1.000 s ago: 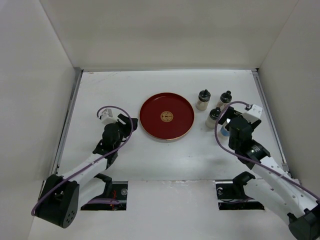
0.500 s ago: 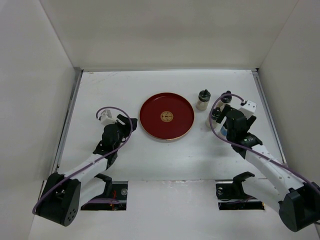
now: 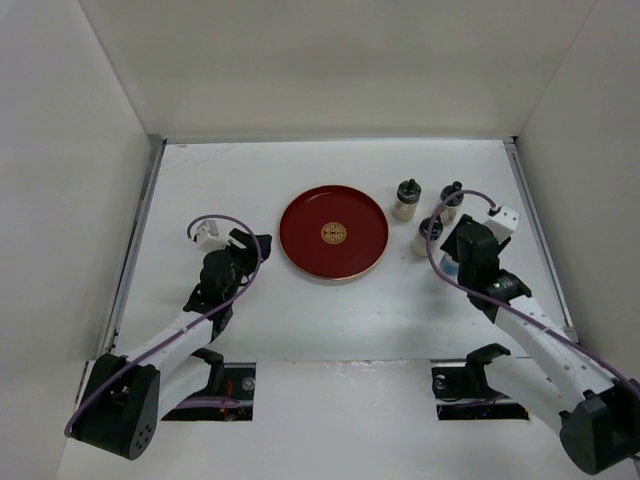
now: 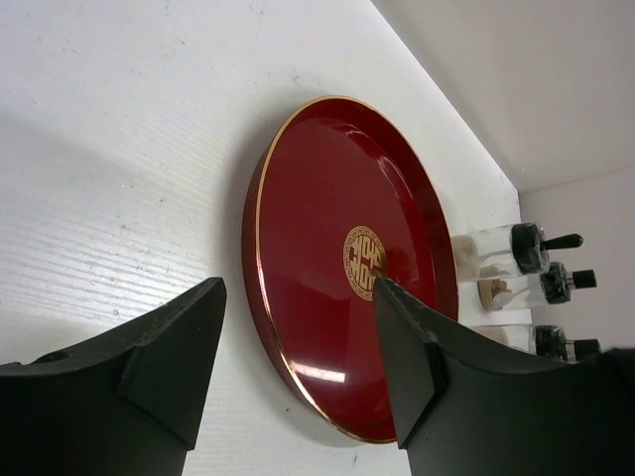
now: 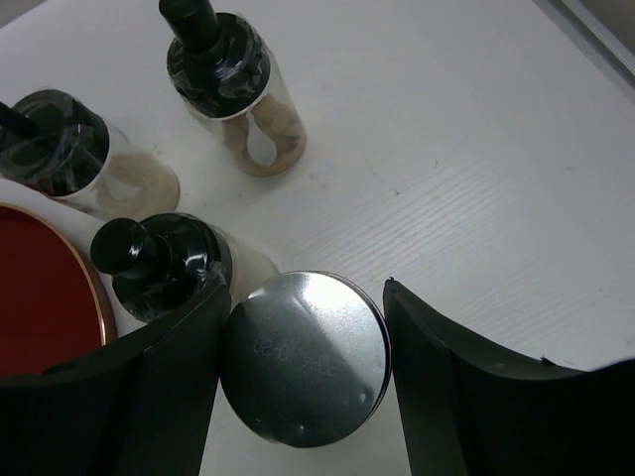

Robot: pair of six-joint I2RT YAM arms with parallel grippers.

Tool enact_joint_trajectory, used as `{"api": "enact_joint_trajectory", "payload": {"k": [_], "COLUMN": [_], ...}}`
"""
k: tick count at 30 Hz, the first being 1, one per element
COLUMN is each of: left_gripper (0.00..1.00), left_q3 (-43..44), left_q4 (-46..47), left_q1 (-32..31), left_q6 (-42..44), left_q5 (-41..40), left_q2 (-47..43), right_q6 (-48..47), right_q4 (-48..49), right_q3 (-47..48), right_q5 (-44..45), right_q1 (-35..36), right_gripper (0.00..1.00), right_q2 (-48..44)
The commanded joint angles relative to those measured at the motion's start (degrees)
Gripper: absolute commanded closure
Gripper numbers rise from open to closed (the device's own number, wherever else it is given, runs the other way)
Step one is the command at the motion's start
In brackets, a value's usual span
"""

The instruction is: Organize the condiment bottles

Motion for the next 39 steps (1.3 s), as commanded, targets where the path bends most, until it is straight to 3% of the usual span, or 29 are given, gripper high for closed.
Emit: {"api": "enact_joint_trajectory", "payload": {"k": [1, 7, 11, 15, 19, 30, 39], "left_gripper": [0.41, 0.41, 0.41, 0.40, 0.40, 0.40, 0.40], "left_q3": [-0.56, -0.74, -0.91, -0.91, -1.26, -1.88, -1.44], "left_q4": [2.87, 2.87, 2.96, 3.05, 3.05, 3.05, 3.14], "left_q1": [0.68, 0.95, 0.86, 1.04, 1.47, 1.65, 0.86], "left_q6": [-0.57, -0.75, -0.75, -1.01, -1.10, -1.01, -0.75], "left_q5": [0.86, 0.60, -0.28, 0.16, 0.16, -0.63, -0.37], "left_q2": [-0.57, -0.66, -1.10, -0.83, -1.18, -2.24, -1.27], "right_q6": [1.27, 1.88, 3.46, 1.19, -0.75, -5.68, -4.79], "right_q4": [-1.31, -9.05, -5.73, 9.11, 17.30, 13.81, 13.27], "right_q3": [1.10, 6.11, 9.01, 12.69, 24.63, 63.40, 72.21], "right_q5": [2.09, 6.58, 6.06, -0.95, -5.98, -10.91, -10.21], "right_q1": [2.74, 14.33, 22.60, 25.77, 26.39, 25.34, 25.25], "right_gripper": [0.53, 0.52, 0.51, 0.51, 0.52, 0.53, 0.50], "right_q2": [-5.94, -12.11, -8.96, 3.58, 21.25, 58.44, 68.57]}}
